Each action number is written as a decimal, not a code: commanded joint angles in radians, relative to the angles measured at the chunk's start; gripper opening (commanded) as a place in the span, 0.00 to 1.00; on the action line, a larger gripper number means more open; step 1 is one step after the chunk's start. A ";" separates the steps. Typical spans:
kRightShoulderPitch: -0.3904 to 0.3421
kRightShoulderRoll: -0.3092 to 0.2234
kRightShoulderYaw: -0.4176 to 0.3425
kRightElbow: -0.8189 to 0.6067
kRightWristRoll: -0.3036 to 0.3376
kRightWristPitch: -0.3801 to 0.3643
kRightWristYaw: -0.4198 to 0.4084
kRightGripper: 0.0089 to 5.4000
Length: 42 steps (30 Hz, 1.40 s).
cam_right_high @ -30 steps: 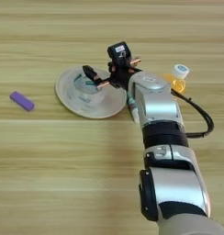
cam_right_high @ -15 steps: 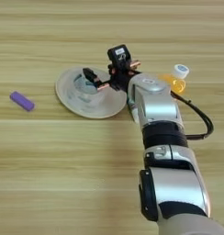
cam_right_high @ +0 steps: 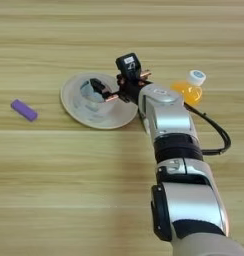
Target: Move the objects on the table
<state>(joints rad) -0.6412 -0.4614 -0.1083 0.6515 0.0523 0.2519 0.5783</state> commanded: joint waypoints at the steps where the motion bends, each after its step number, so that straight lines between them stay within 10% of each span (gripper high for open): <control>1: -0.088 -0.031 -0.008 -0.033 0.004 -0.037 -0.015 0.88; 23: -0.133 -0.014 0.009 0.115 -0.015 -0.091 -0.025 0.44; 36: -0.154 -0.012 0.014 0.180 -0.021 -0.120 -0.026 0.69; 42: -0.162 -0.009 0.015 0.206 -0.021 -0.118 -0.018 0.55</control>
<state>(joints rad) -0.7045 -0.4422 -0.0866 0.8874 0.0276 0.1615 0.5740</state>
